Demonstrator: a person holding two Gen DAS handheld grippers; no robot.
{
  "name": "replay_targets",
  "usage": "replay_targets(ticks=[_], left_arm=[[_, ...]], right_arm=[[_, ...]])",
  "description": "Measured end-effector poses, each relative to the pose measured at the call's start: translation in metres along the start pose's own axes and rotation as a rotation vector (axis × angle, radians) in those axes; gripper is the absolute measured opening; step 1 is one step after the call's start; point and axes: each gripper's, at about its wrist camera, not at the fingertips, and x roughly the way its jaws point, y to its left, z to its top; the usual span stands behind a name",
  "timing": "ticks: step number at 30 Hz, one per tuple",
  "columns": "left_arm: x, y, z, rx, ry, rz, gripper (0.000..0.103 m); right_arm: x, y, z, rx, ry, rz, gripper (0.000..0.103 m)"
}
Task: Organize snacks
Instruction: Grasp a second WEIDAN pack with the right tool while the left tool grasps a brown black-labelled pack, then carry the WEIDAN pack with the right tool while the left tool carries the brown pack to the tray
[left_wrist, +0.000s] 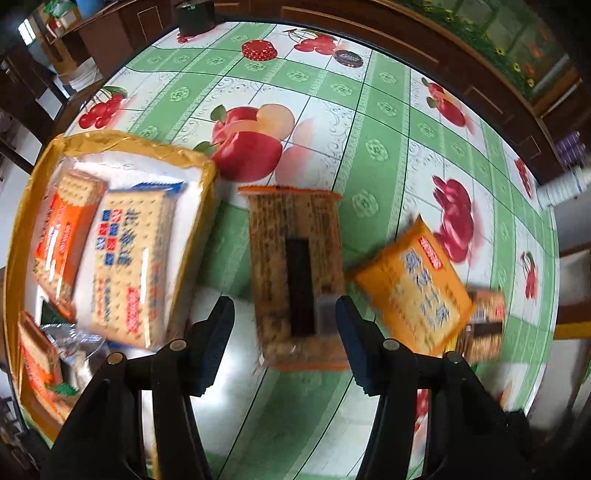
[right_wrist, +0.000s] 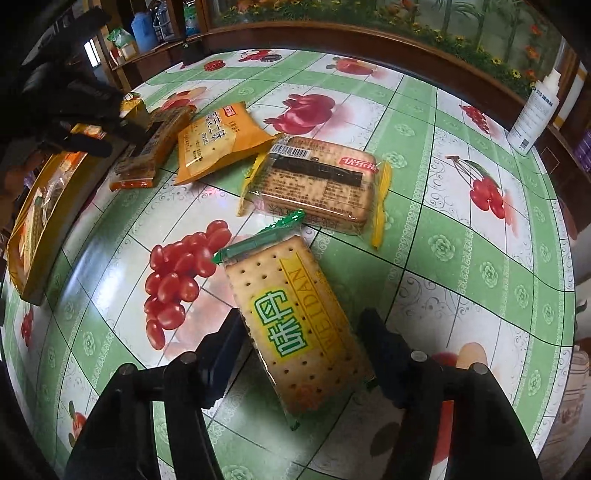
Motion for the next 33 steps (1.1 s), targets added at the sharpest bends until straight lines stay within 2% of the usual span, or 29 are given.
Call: replay_targets(ticks=[3, 6, 9, 17, 25, 33], left_arm=[[0.008, -0.005, 0.004, -0.018, 0.005, -0.012, 0.056], [0.019, -0.012, 0.004, -0.015, 0.024, 0.022, 0.056], [0.023, -0.018, 0.005, 0.010, -0.004, 0.050, 0.058], [0.028, -0.020, 0.012, -0.008, -0.011, 0.040, 0.059], [0.024, -0.019, 0.001, -0.013, -0.027, 0.009, 0.055], [0.020, -0.019, -0.024, 0.056, -0.052, 0.006, 0.055]], right_arm=[[0.000, 0.000, 0.001, -0.001, 0.004, 0.002, 0.066], [-0.001, 0.001, 0.001, -0.001, 0.005, 0.002, 0.066], [0.000, 0.001, 0.001, 0.003, 0.006, 0.006, 0.067], [0.002, 0.003, 0.003, 0.004, 0.022, -0.005, 0.066], [0.001, 0.005, 0.003, 0.033, 0.029, -0.019, 0.062], [-0.003, 0.006, -0.003, 0.072, 0.035, -0.031, 0.055]])
